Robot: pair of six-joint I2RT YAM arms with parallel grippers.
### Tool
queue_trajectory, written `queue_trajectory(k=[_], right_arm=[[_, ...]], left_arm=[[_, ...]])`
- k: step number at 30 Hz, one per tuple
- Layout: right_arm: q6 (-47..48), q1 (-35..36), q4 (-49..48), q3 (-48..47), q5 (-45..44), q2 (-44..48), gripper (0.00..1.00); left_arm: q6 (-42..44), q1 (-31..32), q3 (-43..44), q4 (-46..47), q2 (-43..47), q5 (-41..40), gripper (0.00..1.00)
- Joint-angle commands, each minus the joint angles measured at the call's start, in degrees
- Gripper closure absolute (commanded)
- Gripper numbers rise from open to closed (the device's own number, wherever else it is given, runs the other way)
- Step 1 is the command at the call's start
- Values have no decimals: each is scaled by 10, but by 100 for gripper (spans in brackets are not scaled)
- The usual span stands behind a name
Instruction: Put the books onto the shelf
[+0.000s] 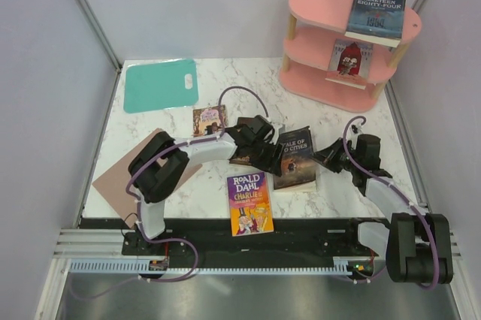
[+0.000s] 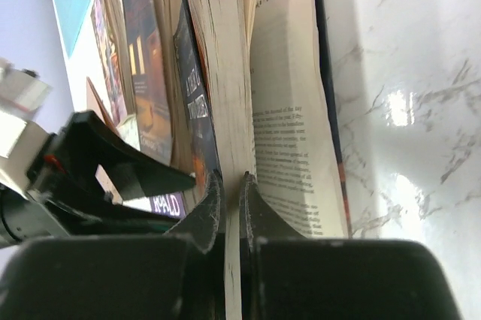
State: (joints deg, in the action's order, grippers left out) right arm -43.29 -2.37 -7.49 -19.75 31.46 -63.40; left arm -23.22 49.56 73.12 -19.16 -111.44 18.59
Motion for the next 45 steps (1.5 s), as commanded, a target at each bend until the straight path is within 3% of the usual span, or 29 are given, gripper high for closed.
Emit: queue_trajectory(k=[1,7,9,12,20,23,33,35,36,37,40,45], right_arm=[[-13,5,26,-52,55,34,100],[-21,4,61,-110,54,60,100],[-27,4,63,-122,55,68,100],[-40,4,69,-150,58,75,100],[-75,4,73,-202,75,86,100],[-86,4,73,-210,80,93,100],[-118,4,64,-220,92,115,100],[-122,4,64,-220,93,115,100],[-122,4,64,-220,94,115,100],[-123,4,64,-219,96,115,100],[-123,4,65,-213,95,120,100],[-107,4,93,-199,88,131,100]], left_arm=[[-42,-28,-87,110,109,-57,34],[-96,-60,-211,271,198,-44,26],[-137,-81,-263,377,203,15,26],[-206,-104,-312,540,192,92,26],[-323,-97,-348,814,115,181,26],[-336,-87,-325,847,80,189,19],[-343,-48,-260,851,30,179,20],[-357,-44,-254,870,16,188,39],[-362,-43,-248,891,11,193,52],[-369,-43,-248,906,7,200,72],[-383,-43,-250,936,7,205,98],[-365,-44,-259,925,43,215,98]])
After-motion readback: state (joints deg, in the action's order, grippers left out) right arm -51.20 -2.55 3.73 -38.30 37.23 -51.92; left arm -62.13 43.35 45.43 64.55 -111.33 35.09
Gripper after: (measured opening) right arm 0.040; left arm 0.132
